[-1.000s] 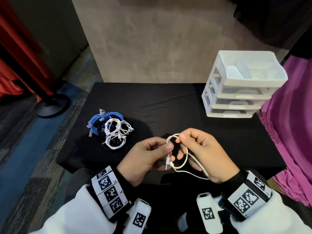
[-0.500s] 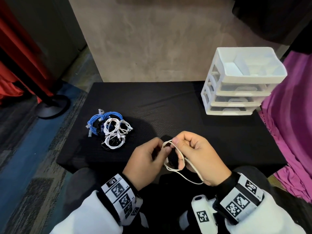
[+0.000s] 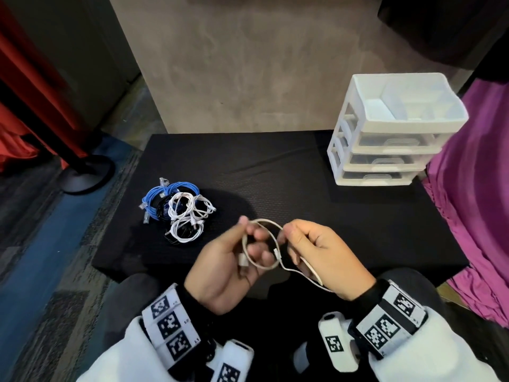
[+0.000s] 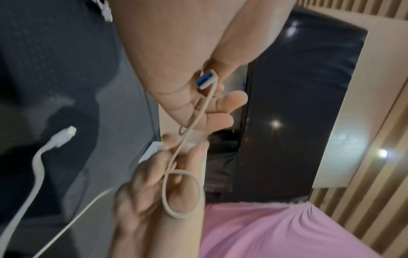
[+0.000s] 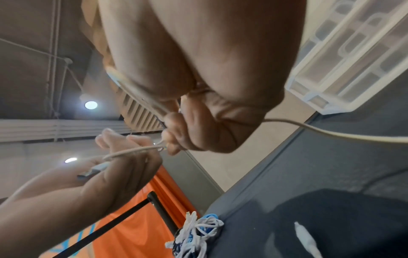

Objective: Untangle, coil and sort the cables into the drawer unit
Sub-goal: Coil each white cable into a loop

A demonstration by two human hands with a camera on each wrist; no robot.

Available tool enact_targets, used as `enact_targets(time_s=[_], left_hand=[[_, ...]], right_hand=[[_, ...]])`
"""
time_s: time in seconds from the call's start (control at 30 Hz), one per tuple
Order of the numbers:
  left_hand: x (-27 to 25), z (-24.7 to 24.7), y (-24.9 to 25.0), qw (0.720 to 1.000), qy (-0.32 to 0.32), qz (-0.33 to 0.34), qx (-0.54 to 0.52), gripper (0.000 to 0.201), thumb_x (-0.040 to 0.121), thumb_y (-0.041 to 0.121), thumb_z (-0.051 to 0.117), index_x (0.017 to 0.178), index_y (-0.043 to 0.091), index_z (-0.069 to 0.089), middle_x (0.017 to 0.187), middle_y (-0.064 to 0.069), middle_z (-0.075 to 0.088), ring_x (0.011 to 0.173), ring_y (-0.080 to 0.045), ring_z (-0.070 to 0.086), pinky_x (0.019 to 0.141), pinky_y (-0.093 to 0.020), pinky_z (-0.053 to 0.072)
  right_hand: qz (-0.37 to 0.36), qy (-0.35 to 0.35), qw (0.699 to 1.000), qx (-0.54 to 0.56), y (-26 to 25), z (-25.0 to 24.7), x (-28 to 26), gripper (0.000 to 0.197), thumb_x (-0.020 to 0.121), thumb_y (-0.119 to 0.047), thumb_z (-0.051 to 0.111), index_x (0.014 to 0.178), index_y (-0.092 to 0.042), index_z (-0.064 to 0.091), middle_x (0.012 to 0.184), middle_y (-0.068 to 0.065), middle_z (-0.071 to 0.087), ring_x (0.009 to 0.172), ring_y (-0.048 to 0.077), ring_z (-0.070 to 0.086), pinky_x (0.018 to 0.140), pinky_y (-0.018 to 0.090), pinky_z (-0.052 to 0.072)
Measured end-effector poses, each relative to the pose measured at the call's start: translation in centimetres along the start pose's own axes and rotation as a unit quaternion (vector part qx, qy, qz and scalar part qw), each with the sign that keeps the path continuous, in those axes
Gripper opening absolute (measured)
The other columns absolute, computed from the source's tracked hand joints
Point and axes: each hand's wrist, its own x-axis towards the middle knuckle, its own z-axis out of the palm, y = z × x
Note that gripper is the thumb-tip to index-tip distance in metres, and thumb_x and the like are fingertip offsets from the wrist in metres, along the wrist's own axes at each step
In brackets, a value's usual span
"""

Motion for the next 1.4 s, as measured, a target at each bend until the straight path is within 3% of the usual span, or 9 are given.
enact_targets(time_s=[0.13,0.33,0.57,0.77,0.83,1.0,1.07,1.23,1.4], left_hand=[[0.1,-0.5,4.1,0.993,0.063,0.095,-0.039,0.03,0.106,0.031,0.045,0.08,0.016,0.052,0.093,-0.001,0.067,0.059,-0.001,0.062,0.064,-0.024,0.06],[0.2,-1.3,6.6,0.977,0.087,0.193,-0.003,0.033,0.109,0.027,0.04,0.083,0.01,0.053,0.103,-0.01,0.075,0.105,-0.016,0.074,0.083,-0.034,0.062],[0.7,-0.3,4.5,0.975,0.074,0.209,0.015,0.035,0.109,0.026,0.039,0.08,0.013,0.051,0.113,-0.011,0.074,0.098,-0.021,0.076,0.08,-0.037,0.063],[0.2,0.0,-1.3,0.967,0.021,0.128,0.221,0.023,0.106,0.025,0.042,0.089,0.011,0.047,0.125,-0.009,0.072,0.073,-0.024,0.075,0.071,-0.038,0.062],[0.1,-1.3,-3.1,0.916,-0.013,0.114,0.385,0.026,0.109,0.023,0.041,0.093,0.004,0.049,0.118,-0.002,0.075,0.059,-0.022,0.07,0.067,-0.039,0.058],[0.2,-6.1,-2.7,0.668,-0.087,0.124,0.729,0.021,0.107,0.035,0.046,0.092,0.027,0.059,0.084,-0.001,0.074,0.061,-0.014,0.067,0.073,-0.034,0.057],[0.2,-7.1,-1.0,0.646,-0.081,0.131,0.747,0.024,0.108,0.032,0.045,0.088,0.021,0.054,0.078,0.005,0.072,0.068,-0.01,0.065,0.076,-0.035,0.054],[-1.6,-4.8,4.3,0.913,-0.113,0.07,0.386,0.027,0.108,0.023,0.039,0.09,0.008,0.052,0.075,-0.007,0.057,0.041,-0.004,0.033,0.06,-0.024,0.05],[-2.3,-0.8,6.9,0.977,-0.114,0.137,0.116,0.033,0.11,0.031,0.03,0.09,0.02,0.053,0.124,0.0,0.071,0.059,0.002,0.061,0.081,-0.027,0.06]], right_hand=[[0.046,-0.039,0.998,-0.021,0.7,-1.2,-0.4,0.053,0.106,-0.055,0.04,0.097,-0.013,0.072,0.067,0.004,0.048,0.048,0.003,0.034,0.046,0.013,0.03],[-0.001,-0.074,0.993,-0.094,1.6,-1.2,-0.7,0.025,0.107,-0.03,0.057,0.092,-0.02,0.073,0.06,-0.009,0.043,0.055,0.006,0.035,0.057,0.017,0.031],[-0.003,0.068,0.998,-0.001,2.0,0.6,0.7,0.022,0.112,-0.021,0.046,0.098,-0.012,0.061,0.07,0.006,0.067,0.05,0.018,0.047,0.047,0.018,0.035],[0.04,0.185,0.971,0.147,1.2,0.0,2.1,0.028,0.113,-0.023,0.042,0.091,-0.012,0.058,0.067,0.008,0.064,0.05,0.013,0.048,0.039,0.022,0.029],[0.051,0.201,0.958,0.196,1.1,-1.2,2.4,0.031,0.113,-0.024,0.042,0.09,-0.011,0.058,0.063,0.006,0.059,0.049,0.013,0.045,0.038,0.022,0.028],[0.066,0.221,0.928,0.293,-0.4,-5.7,2.8,0.032,0.112,-0.026,0.042,0.088,-0.011,0.057,0.06,0.001,0.051,0.047,0.012,0.039,0.038,0.02,0.024],[0.071,0.218,0.932,0.282,-0.8,-7.8,2.8,0.031,0.112,-0.027,0.043,0.088,-0.012,0.056,0.06,0.001,0.05,0.048,0.012,0.039,0.038,0.02,0.026],[0.085,0.211,0.973,0.03,0.8,-9.6,2.9,0.038,0.111,-0.028,0.045,0.081,-0.013,0.061,0.06,0.005,0.059,0.051,0.017,0.045,0.043,0.024,0.036],[0.027,0.047,0.958,-0.281,3.9,-5.1,2.0,0.032,0.106,-0.036,0.055,0.079,-0.025,0.068,0.065,0.01,0.063,0.052,0.011,0.049,0.057,0.034,0.045]])
